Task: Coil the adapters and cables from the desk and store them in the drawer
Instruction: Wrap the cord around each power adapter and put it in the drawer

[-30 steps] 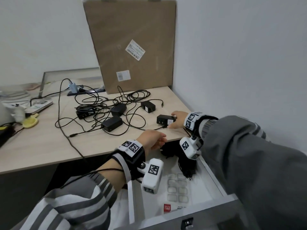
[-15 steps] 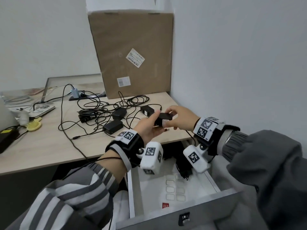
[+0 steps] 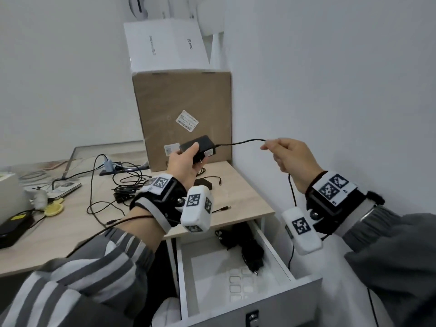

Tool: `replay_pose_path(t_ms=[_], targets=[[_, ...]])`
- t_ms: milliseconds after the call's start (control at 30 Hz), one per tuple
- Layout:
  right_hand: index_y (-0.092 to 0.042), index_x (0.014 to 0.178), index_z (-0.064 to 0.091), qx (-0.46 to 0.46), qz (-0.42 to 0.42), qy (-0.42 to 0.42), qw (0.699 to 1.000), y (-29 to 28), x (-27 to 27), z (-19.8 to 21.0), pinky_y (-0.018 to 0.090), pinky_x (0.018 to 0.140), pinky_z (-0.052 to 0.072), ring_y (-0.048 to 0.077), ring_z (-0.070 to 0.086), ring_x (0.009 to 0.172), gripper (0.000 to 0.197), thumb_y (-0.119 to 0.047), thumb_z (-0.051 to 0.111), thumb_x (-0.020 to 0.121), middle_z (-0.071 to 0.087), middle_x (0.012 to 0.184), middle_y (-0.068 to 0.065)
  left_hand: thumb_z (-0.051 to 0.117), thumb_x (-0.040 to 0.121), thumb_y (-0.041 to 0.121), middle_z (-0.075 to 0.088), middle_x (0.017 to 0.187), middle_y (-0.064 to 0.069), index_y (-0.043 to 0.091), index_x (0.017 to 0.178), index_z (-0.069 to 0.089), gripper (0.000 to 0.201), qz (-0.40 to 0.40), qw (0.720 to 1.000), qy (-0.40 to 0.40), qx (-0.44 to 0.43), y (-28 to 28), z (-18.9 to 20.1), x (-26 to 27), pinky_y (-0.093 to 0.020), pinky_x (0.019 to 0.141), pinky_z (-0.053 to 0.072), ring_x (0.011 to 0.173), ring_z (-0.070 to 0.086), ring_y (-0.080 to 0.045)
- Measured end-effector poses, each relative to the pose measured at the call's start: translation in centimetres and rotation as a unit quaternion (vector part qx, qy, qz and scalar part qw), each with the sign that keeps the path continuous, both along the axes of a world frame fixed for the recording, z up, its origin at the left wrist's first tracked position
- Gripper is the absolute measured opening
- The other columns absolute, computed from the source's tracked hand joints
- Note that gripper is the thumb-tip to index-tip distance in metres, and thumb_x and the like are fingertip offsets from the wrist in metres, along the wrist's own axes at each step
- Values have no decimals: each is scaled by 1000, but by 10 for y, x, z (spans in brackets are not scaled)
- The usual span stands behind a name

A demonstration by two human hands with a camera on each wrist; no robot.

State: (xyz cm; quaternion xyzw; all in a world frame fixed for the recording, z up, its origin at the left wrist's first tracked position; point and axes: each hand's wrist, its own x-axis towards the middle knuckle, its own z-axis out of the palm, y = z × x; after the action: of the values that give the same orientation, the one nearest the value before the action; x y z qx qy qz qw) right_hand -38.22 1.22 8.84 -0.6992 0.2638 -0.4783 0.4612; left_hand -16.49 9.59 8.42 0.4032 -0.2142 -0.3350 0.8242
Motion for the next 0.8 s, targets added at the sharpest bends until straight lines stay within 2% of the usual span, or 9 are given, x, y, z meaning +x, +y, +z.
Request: replay_pose_path(t_ms=[67,133,267,333,467,567,633,700,800], targets=[[-13,89,71,-34,5,1,999,12,3,20,12,42,26,5,29,44,22,-23,53,95,35,53,-3,53,96,6,58,116,-20,0,113,49,19,-27,1000,-3,13,1,5,-10,-31,74,56,97,60,-29],[-16,96,70,-65,9,13,998,23,7,33,10,41,28,4,32,42,24,-25,47,98,39,53,-1,46,99,8,56,106,-18,4,100,50,6,-58,998,1,36,2,8,-20,-31,72,54,88,58,-26],[-14,99,66,-82,-6,40,996,34,17,44,10,43,34,1,39,39,28,-26,41,99,49,55,-1,50,97,14,52,80,-8,8,96,52,6,-82,986,-65,128,1,5,-29,-19,47,36,55,50,-14],[-10,100,65,-51,-6,62,997,35,20,45,18,46,36,6,40,42,33,-30,38,99,52,57,0,53,96,13,52,80,-7,8,92,54,6,-85,985,-76,129,2,4,-33,-17,45,38,59,47,-14],[-6,90,68,33,-22,114,993,29,16,43,24,49,35,13,39,46,50,-43,34,99,54,58,3,56,95,8,59,92,-9,5,97,55,3,-29,995,-60,78,5,6,-31,-22,66,51,77,58,-15],[-2,97,67,50,6,151,987,24,12,39,22,51,37,13,40,49,39,-30,41,98,56,65,6,57,94,7,62,93,-9,4,99,56,6,-23,996,-58,59,8,11,-25,-29,81,52,80,61,-16],[-2,103,65,48,28,151,987,22,12,37,21,51,37,12,42,52,30,-20,43,97,58,70,7,56,94,6,64,90,-10,6,93,56,1,-68,992,-76,68,13,14,-27,-29,81,53,77,65,-16],[-5,100,65,42,7,140,989,21,15,36,22,50,32,12,39,52,27,-18,42,96,59,72,7,56,93,4,63,90,-13,3,92,57,1,-100,987,-91,90,14,14,-30,-30,76,55,75,66,-19],[-11,92,64,16,-27,159,987,28,22,36,23,50,31,13,39,51,36,-34,38,98,64,69,5,59,91,4,57,95,-17,-4,101,58,12,-110,975,-114,156,12,7,-37,-35,75,56,84,58,-25]])
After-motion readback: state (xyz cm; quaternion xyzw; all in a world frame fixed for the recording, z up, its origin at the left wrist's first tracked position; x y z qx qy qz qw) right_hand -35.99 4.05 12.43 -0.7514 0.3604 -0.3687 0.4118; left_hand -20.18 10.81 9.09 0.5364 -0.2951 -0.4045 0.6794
